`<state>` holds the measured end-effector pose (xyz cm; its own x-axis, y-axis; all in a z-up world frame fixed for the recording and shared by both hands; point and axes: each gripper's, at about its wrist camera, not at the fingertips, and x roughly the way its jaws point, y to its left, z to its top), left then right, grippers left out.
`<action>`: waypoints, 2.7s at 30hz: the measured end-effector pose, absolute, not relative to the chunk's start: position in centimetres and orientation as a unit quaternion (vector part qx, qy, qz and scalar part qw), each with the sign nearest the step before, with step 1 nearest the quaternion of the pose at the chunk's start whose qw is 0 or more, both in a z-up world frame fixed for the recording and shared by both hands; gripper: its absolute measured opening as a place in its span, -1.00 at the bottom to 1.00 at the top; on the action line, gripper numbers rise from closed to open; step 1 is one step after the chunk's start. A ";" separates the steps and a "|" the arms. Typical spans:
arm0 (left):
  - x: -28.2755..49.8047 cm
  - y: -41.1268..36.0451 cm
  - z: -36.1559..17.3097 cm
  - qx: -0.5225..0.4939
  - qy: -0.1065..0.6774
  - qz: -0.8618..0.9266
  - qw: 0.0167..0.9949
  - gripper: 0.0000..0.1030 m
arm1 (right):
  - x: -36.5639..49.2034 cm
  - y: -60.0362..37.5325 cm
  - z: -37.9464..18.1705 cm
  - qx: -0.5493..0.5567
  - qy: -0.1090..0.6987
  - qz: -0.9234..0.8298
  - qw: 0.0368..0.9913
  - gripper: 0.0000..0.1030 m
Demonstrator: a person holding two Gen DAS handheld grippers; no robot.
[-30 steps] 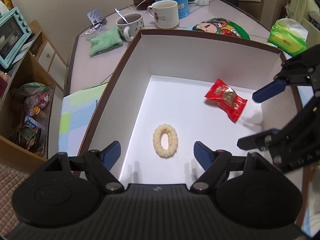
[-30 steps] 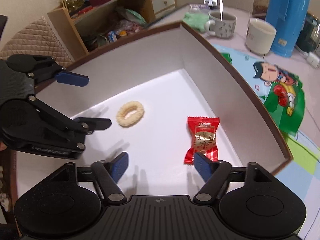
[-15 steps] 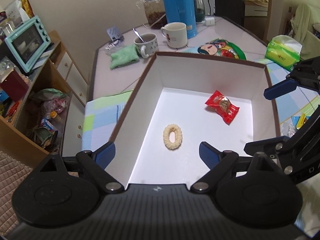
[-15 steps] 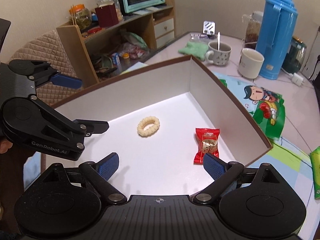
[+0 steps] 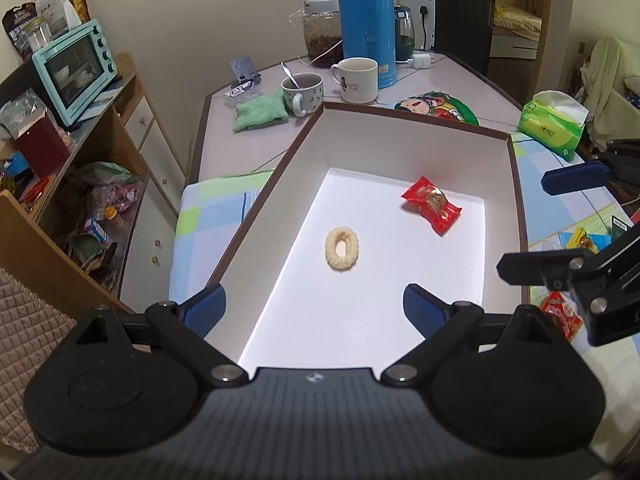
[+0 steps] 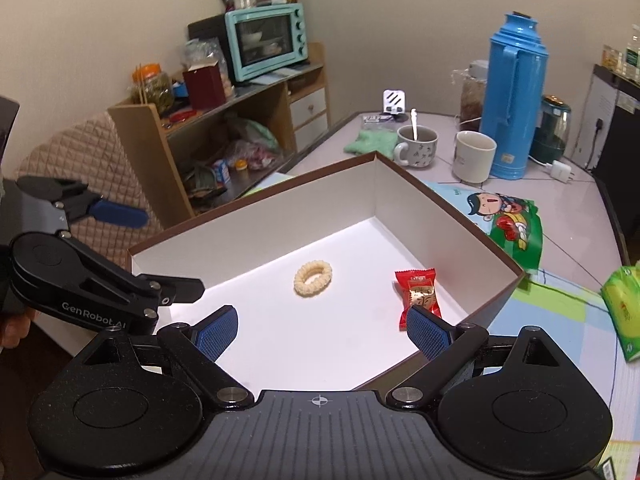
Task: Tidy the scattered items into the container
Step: 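Lower the red candy packet into the box and open the right gripper, then move both grippers back toward the remaining snacks on the table, then grasp the red otot packet with the left gripper while the right grasps the yellow pouch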
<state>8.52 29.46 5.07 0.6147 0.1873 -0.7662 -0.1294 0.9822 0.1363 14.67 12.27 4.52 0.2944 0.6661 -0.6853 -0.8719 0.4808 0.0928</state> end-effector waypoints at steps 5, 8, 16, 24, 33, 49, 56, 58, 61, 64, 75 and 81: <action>7.9 29.5 5.3 0.031 0.424 0.090 0.901 0.82 | 14.3 11.7 4.5 -0.137 0.340 0.478 0.798 0.82; 7.6 29.2 5.5 0.027 0.421 0.091 0.902 0.82 | 14.0 11.2 4.5 -0.128 0.338 0.480 0.800 0.82; 5.9 27.4 6.0 0.025 0.414 0.102 0.904 0.82 | 13.7 8.9 4.9 -0.105 0.331 0.502 0.792 0.82; 4.1 22.4 7.7 0.013 0.392 0.100 0.915 0.82 | 15.8 1.7 5.4 -0.106 0.324 0.506 0.792 0.82; 4.4 13.0 6.5 0.017 0.403 0.046 0.914 0.82 | 20.6 -9.0 2.4 -0.101 0.384 0.443 0.804 0.82; 9.0 6.2 -3.9 -0.042 0.489 0.069 0.868 0.64 | 24.9 -13.9 -0.3 -0.139 0.427 0.450 0.772 0.82; 10.9 6.3 -6.7 -0.074 0.505 0.084 0.856 0.42 | 26.6 -14.0 -1.3 -0.148 0.439 0.455 0.760 0.82; 11.6 6.3 -7.1 -0.081 0.505 0.086 0.855 0.35 | 27.1 -13.8 -1.4 -0.149 0.442 0.457 0.757 0.82; 12.7 6.3 -7.6 -0.083 0.507 0.091 0.853 0.33 | 27.7 -13.4 -1.6 -0.152 0.444 0.460 0.754 0.82; 13.9 6.4 -8.3 -0.085 0.510 0.089 0.851 0.24 | 28.4 -13.0 -1.7 -0.154 0.444 0.464 0.750 0.82; 14.0 6.6 -9.5 -0.043 0.514 0.084 0.853 -0.52 | 26.4 -11.0 -3.2 -0.203 0.435 0.522 0.705 0.82; 10.8 7.7 -9.2 -0.042 0.529 0.090 0.843 -0.52 | 24.2 -9.3 -5.6 -0.257 0.414 0.546 0.681 0.81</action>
<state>10.77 7.68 -9.20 0.4241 0.1071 -0.8993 -0.1965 0.9802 0.0240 24.20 -9.29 -5.60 0.0603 0.5319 -0.8447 -0.9572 0.2709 0.1023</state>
